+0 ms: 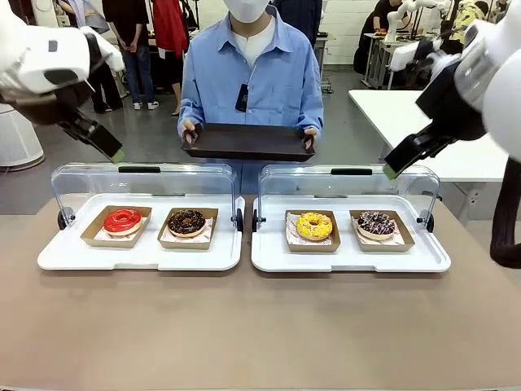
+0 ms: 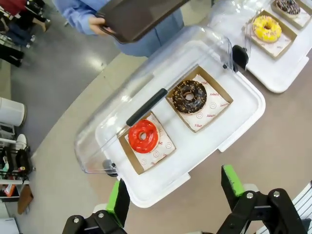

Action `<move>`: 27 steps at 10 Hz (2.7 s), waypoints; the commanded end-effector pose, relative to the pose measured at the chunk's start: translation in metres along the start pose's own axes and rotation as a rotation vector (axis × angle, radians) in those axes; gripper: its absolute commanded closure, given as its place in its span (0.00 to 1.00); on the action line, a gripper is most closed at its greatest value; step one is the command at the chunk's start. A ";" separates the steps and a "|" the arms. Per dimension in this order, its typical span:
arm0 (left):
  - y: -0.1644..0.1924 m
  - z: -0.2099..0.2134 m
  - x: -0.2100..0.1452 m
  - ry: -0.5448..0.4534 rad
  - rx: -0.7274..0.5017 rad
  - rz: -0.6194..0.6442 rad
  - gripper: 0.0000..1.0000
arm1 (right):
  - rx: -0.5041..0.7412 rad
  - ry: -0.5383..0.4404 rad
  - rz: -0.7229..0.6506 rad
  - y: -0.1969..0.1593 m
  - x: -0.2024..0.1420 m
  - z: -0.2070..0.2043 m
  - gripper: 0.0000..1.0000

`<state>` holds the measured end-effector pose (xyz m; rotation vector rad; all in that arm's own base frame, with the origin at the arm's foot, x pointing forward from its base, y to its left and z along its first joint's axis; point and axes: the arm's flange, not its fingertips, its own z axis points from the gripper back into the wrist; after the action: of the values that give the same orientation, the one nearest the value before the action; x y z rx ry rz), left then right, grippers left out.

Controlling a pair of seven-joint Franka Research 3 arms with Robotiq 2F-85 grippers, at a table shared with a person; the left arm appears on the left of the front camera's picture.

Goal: Provide the desired donut to the person.
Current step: Pick up and lift the Paper togo box containing the Donut pointed at by the person.

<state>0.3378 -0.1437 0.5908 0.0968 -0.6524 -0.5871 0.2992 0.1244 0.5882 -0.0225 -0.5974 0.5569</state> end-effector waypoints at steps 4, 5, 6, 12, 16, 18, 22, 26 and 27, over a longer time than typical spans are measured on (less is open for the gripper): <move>-0.003 -0.015 -0.005 0.018 -0.012 -0.011 0.00 | 0.006 0.006 0.003 0.002 -0.003 -0.016 0.00; -0.003 -0.015 -0.005 0.018 -0.012 -0.011 0.00 | 0.006 0.006 0.003 0.002 -0.003 -0.016 0.00; -0.003 -0.015 -0.005 0.018 -0.012 -0.011 0.00 | 0.006 0.006 0.003 0.002 -0.003 -0.016 0.00; 0.097 -0.012 -0.023 0.019 -0.389 -0.013 0.00 | 0.612 0.033 0.264 -0.115 -0.026 -0.014 0.00; 0.185 -0.015 -0.075 -0.104 -0.586 -0.057 0.00 | 0.764 -0.143 0.340 -0.210 -0.084 -0.047 0.00; 0.213 -0.019 -0.099 -0.198 -0.645 -0.107 0.00 | 0.851 -0.266 0.349 -0.248 -0.109 -0.054 0.00; 0.254 -0.037 -0.144 -0.441 -0.750 -0.170 0.00 | 0.900 -0.460 0.291 -0.295 -0.149 -0.057 0.00; 0.280 -0.067 -0.182 -0.580 -0.876 -0.251 0.00 | 0.957 -0.547 0.290 -0.316 -0.161 -0.072 0.00; 0.281 -0.070 -0.186 -0.570 -0.886 -0.254 0.00 | 0.957 -0.537 0.280 -0.317 -0.162 -0.075 0.00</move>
<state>0.3863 0.1767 0.5046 -0.8415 -0.8866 -1.1029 0.3775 -0.2126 0.4952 0.9724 -0.7913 1.0850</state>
